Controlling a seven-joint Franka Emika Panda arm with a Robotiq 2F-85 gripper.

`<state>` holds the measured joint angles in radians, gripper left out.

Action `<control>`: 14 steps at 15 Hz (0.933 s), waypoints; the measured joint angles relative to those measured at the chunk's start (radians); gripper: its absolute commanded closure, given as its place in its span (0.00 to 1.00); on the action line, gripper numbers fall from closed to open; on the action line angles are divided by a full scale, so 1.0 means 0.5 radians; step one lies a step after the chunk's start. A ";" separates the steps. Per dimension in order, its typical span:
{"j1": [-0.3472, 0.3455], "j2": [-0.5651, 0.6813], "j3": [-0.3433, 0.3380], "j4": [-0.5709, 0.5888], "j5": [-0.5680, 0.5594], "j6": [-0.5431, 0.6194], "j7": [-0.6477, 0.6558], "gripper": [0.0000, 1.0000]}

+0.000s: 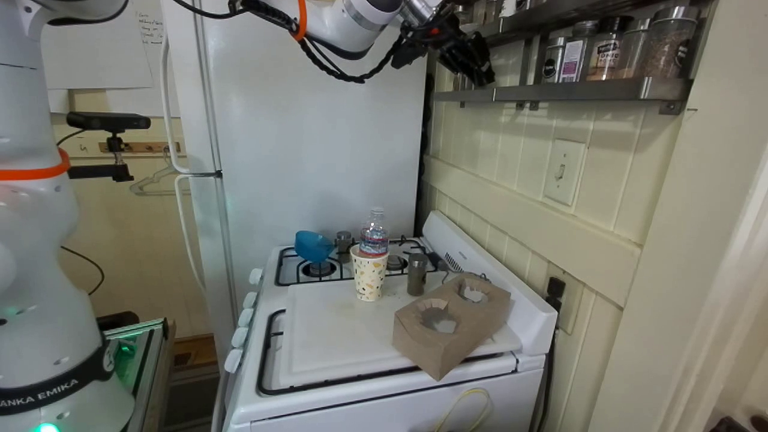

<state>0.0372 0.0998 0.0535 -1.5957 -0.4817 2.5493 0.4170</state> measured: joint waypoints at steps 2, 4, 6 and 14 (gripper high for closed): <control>0.000 0.005 -0.015 0.000 0.026 0.000 -0.018 0.80; 0.000 0.012 -0.026 0.002 0.052 0.000 -0.030 0.80; 0.000 0.015 -0.032 0.007 0.093 0.000 -0.062 0.80; -0.001 0.113 -0.068 0.146 0.200 -0.004 -0.207 0.80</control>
<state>0.0369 0.1563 0.0194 -1.5229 -0.3818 2.5474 0.3136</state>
